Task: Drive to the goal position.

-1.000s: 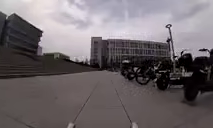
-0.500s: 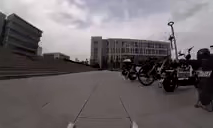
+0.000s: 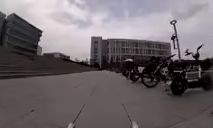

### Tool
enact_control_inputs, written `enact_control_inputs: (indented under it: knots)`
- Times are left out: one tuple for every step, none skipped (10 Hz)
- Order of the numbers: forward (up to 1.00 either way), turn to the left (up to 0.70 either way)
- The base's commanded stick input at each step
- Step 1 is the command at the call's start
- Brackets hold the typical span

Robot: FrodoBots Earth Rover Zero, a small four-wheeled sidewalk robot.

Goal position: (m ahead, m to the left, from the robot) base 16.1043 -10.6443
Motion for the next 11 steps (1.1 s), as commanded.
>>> enact_control_inputs:
  knots:
    - [0.7, 0.0]
    - [0.7, 0.0]
    - [0.7, 0.0]
    - [0.7, 0.0]
    - [0.7, 0.0]
    - [0.7, 0.0]
    - [0.7, 0.0]
    - [0.7, 0.0]
    - [0.7, 0.0]
    - [0.7, 0.0]
    - [0.7, 0.0]
